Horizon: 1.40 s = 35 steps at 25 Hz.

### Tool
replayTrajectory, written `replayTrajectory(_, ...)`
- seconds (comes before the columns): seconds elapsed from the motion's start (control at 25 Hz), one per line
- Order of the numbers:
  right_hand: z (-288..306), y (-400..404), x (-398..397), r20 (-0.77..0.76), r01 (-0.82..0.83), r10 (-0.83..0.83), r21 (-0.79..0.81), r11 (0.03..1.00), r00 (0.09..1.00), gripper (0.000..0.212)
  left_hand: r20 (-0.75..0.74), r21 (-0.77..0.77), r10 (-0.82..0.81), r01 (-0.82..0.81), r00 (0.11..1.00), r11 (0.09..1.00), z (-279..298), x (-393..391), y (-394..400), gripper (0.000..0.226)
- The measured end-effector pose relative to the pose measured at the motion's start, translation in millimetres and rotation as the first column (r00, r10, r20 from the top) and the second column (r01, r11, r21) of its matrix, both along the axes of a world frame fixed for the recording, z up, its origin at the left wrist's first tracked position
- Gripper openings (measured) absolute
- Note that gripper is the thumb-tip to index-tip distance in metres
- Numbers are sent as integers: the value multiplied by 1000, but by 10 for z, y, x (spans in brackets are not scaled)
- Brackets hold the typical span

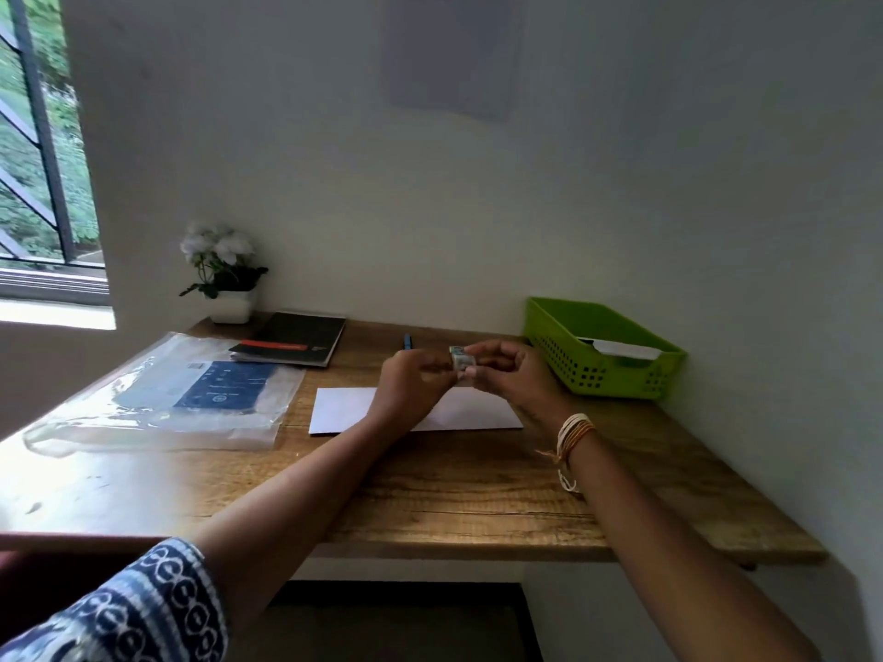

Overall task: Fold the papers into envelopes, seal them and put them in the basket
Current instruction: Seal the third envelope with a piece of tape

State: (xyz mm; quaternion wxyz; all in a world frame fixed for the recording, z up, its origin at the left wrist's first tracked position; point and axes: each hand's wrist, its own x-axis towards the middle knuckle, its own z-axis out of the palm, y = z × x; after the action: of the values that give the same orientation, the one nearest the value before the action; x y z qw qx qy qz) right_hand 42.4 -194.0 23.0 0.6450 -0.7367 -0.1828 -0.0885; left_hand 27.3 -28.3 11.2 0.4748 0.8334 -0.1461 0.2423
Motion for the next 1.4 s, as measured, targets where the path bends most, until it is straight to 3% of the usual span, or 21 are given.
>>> replayTrajectory(0.2,-62,27,-14,301,263,-185,-242,934,936,19,38,6,34,-34,999,999,19,-21,6,24)
replayTrajectory(0.36,-28,19,-75,647,474,-170,-330,816,744,13,58,36,70,-72,996,997,35,-44,6,25)
replayTrajectory(0.44,-5,10,-93,729,529,-130,-351,773,672,12,52,34,78,-80,996,996,42,-57,7,26)
replayTrajectory(0.56,-9,32,-120,757,540,-97,-363,760,646,9,35,49,65,-67,997,997,47,-66,8,25)
replayTrajectory(0.72,-44,31,-70,591,468,-246,-257,846,768,4,23,96,47,-49,999,994,41,-66,6,25)
replayTrajectory(0.84,-36,-5,-64,303,386,-350,-66,920,886,3,12,118,39,-40,999,992,62,-82,-22,26)
replayTrajectory(0.92,-2,-51,-44,85,380,-389,105,919,917,3,17,131,34,-36,999,991,58,-89,-48,26)
replayTrajectory(1.0,45,-136,-17,-100,318,-302,350,881,948,3,32,166,30,-35,999,986,46,-79,-65,26)
replayTrajectory(1.08,98,-257,5,-180,230,-155,554,800,971,4,75,205,22,-37,997,978,49,-66,-68,24)
replayTrajectory(1.2,159,-406,-13,-204,214,-109,611,762,973,5,199,327,-107,37,974,944,122,-63,-157,21)
replayTrajectory(1.28,161,-487,-7,-195,260,-178,581,771,965,3,255,456,-215,79,943,887,131,-10,-310,22)
replayTrajectory(1.4,119,-680,4,-159,392,-360,435,810,919,10,159,662,-196,42,968,748,119,107,-654,31)
